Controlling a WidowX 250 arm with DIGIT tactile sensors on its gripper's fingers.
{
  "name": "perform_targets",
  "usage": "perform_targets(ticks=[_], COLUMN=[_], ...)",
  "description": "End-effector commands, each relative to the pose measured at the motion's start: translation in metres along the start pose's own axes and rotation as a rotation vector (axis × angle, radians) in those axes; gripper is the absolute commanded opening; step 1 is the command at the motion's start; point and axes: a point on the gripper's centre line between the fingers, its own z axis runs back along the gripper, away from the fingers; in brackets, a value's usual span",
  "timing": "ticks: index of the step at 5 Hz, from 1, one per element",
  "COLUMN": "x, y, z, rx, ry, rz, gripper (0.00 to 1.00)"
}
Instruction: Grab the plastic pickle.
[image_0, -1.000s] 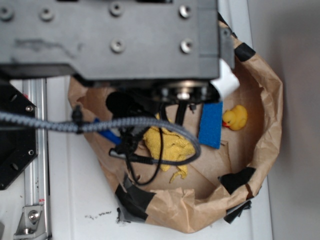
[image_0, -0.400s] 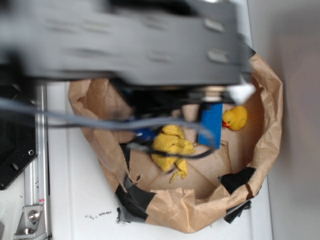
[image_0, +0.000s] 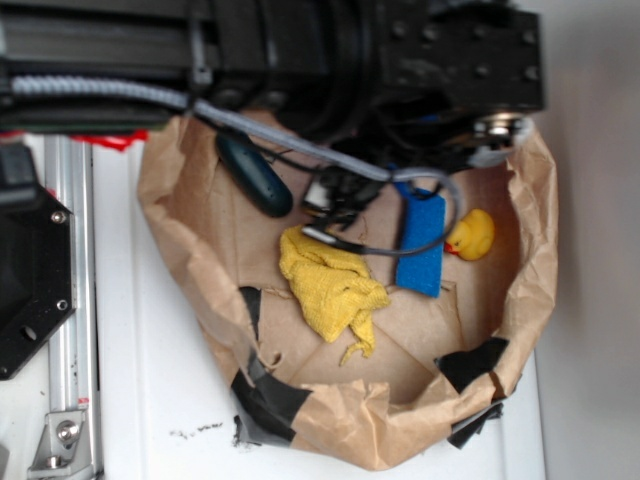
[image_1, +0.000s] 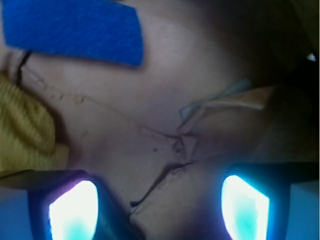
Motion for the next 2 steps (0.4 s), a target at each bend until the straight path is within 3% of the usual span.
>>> perform_targets(ticks=[1, 2], x=[-0.0526, -0.0581], y=[-0.0113, -0.0112], z=[0.0216, 0.0220], rx=[0.008, 0.009], ry=[-0.121, -0.129], rz=[-0.063, -0.055], gripper=[1.00, 1.00])
